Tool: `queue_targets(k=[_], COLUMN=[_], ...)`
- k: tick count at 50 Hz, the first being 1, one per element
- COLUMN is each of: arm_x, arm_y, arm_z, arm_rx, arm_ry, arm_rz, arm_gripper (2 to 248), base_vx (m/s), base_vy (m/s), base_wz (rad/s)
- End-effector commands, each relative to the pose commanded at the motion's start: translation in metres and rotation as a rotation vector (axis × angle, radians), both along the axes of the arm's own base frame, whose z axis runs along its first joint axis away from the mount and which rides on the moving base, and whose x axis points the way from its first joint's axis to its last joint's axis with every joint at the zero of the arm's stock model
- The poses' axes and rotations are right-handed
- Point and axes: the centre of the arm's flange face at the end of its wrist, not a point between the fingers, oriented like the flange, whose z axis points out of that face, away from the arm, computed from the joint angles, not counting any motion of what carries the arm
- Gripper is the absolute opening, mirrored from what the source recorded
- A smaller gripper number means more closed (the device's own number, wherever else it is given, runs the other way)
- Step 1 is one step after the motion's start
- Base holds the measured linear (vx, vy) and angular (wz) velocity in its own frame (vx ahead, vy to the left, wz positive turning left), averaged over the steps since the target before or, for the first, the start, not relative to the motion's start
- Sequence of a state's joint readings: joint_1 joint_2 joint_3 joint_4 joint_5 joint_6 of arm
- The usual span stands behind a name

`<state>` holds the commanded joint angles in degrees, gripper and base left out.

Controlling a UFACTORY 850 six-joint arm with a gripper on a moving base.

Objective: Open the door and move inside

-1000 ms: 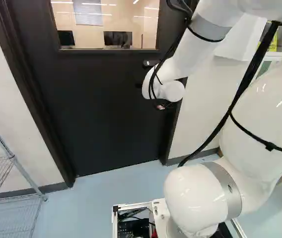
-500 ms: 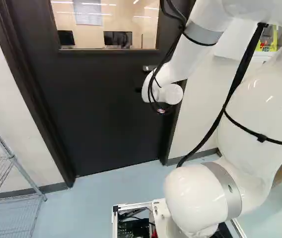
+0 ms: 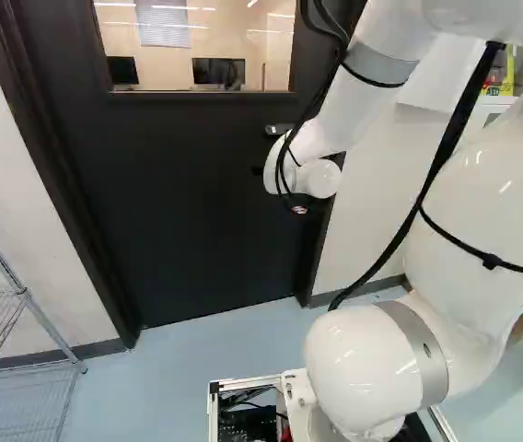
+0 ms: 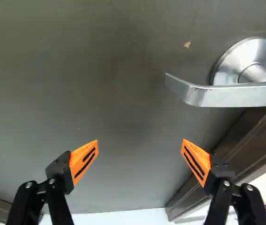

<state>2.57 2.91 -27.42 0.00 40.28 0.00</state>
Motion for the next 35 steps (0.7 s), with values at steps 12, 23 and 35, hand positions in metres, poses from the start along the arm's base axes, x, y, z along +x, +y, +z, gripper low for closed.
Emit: queue_targets(k=[12, 23, 35], arm_x=[-0.02, -0.028, -0.03], arm_y=[-0.004, -0.008, -0.011], arm_z=[0.011, 0.021, 0.033], arm_rx=[0.001, 0.002, 0.003], arm_ry=[-0.031, -0.061, -0.092], arm_rz=[-0.008, -0.018, -0.025], arm_gripper=[247, 247, 247], base_vx=[0.0, 0.0, 0.0], base_vy=[0.0, 0.0, 0.0], base_wz=[0.0, 0.0, 0.0])
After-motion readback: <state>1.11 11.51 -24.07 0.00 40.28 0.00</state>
